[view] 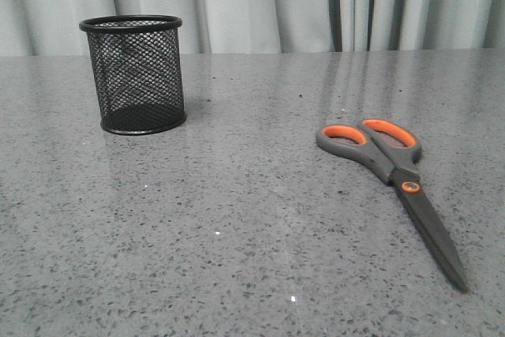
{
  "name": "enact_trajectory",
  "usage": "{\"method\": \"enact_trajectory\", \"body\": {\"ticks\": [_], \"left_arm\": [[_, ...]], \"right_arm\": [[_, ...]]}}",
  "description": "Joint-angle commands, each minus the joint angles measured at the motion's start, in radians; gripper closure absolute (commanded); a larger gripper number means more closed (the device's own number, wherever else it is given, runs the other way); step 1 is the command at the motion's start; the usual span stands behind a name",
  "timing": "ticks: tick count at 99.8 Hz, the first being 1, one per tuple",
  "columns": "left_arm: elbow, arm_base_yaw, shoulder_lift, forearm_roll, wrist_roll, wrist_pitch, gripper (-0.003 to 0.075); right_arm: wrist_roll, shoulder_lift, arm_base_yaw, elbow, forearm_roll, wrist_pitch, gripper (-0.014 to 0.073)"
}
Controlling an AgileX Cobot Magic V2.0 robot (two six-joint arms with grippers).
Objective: Put pen and scissors into bin
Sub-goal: 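Move the left gripper down toward the pink highlighter on the table, then close the left gripper on the highlighter's capped end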
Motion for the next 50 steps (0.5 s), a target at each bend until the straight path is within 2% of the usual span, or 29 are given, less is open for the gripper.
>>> {"method": "enact_trajectory", "body": {"ticks": [1,7,11,17,24,35,50], "left_arm": [[-0.077,-0.001,-0.021,0.081,0.020,0.022,0.0419],[-0.120,-0.001,0.000,0.146,0.020,0.040,0.0293],[-0.150,-0.001,0.027,0.168,0.020,0.051,0.0274],[-0.197,-0.001,0.082,0.207,0.020,0.100,0.0304],[-0.268,-0.001,0.176,0.301,0.020,0.206,0.0367],[-0.404,-0.001,0.368,0.457,0.020,0.377,0.0440],[-0.598,0.001,0.635,0.565,-0.028,0.521,0.0456]], "right_arm": [[0.001,0.056,0.030,-0.123,-0.017,0.030,0.0515],[-0.001,0.113,0.055,-0.183,-0.031,0.128,0.0417],[-0.003,0.160,0.074,-0.227,-0.034,0.190,0.0353],[-0.022,0.229,0.102,-0.287,-0.034,0.290,0.0301],[-0.037,0.317,0.127,-0.334,-0.034,0.351,0.0298],[-0.037,0.434,0.151,-0.375,-0.034,0.363,0.0298],[-0.037,0.516,0.164,-0.402,-0.034,0.359,0.0298]]}}
